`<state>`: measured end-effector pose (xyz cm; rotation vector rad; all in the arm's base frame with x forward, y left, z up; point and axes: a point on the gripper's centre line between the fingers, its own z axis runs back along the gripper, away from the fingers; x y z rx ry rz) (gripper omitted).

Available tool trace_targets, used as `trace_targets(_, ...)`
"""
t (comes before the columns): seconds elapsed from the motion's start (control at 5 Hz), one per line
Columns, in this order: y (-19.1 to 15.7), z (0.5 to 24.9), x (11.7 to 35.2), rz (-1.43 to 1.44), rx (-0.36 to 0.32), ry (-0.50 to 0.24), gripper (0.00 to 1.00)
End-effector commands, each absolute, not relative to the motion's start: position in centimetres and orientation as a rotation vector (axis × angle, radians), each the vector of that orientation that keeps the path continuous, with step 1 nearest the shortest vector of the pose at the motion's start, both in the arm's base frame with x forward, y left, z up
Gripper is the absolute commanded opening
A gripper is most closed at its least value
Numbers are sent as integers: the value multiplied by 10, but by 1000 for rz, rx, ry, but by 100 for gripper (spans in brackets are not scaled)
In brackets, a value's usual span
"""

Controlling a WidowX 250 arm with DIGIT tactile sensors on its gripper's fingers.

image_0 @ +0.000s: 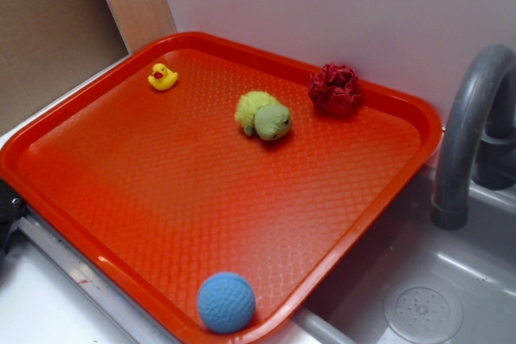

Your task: Grab the yellow duck.

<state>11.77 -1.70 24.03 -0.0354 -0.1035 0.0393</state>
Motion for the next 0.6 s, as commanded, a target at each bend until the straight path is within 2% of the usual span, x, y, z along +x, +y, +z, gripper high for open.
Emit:
trace_targets(0.0,-17,240,118,39,-35,-104,100)
trace_targets(0.2,14,220,168,85,16,-199,100)
trace_targets(0.4,33,191,217,103,65,-194,100)
